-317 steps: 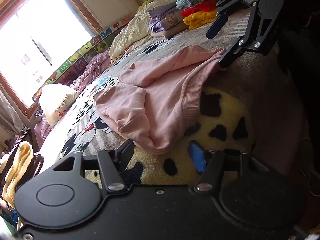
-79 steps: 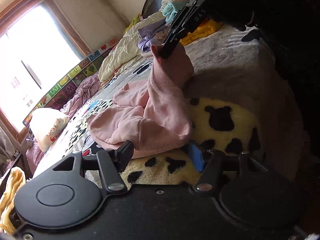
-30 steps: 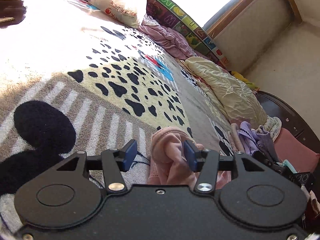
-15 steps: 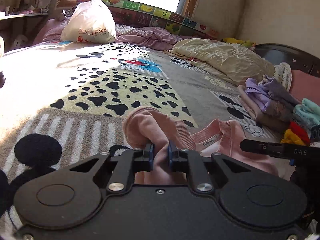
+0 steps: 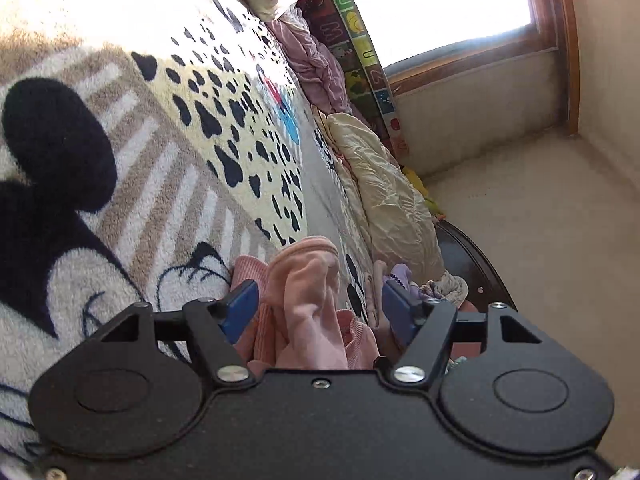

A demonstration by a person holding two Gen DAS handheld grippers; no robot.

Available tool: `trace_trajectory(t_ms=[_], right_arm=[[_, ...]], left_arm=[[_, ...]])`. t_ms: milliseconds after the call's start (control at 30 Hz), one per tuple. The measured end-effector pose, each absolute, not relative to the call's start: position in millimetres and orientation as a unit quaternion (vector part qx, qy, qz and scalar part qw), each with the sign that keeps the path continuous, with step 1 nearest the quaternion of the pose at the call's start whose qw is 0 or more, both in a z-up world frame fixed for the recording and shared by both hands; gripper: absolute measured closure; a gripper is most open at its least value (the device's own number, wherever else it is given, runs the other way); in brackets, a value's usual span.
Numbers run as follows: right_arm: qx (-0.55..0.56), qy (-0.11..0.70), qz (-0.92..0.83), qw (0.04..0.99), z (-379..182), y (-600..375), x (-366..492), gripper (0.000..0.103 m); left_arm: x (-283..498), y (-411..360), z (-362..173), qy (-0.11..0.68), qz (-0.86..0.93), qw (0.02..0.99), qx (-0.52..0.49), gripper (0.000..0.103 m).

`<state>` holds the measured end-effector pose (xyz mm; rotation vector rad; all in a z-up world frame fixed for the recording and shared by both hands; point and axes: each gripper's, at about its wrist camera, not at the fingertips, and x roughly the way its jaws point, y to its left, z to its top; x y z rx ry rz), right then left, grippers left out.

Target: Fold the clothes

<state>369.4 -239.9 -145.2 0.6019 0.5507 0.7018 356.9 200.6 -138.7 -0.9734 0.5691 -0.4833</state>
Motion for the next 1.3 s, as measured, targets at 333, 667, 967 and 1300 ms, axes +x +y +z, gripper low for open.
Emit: trace_trajectory(t_ms=[333,667,967,1300], right_arm=[[0.317,0.25,0.322,0.856,-146,-246,372,0.094],[0.339,0.233,0.273,0.869,-142,-268,372,0.07],[0.249,0.289,0.287,0.879,-149,-232,399,0.069],[0.447,0.333,0.311,0.77,-194,-254,423,0.088]], left_arm=[[365,172,-151,0.329,-0.156,0.853,-0.374,0.084],[340,159,-102,0.207,-0.189,0.912,-0.299,0.056],[365,119,-122,0.269,-0.166,0.921,-0.229,0.06],[365,125,-123,0.284,-0.191,0.905,-0.253,0.064]])
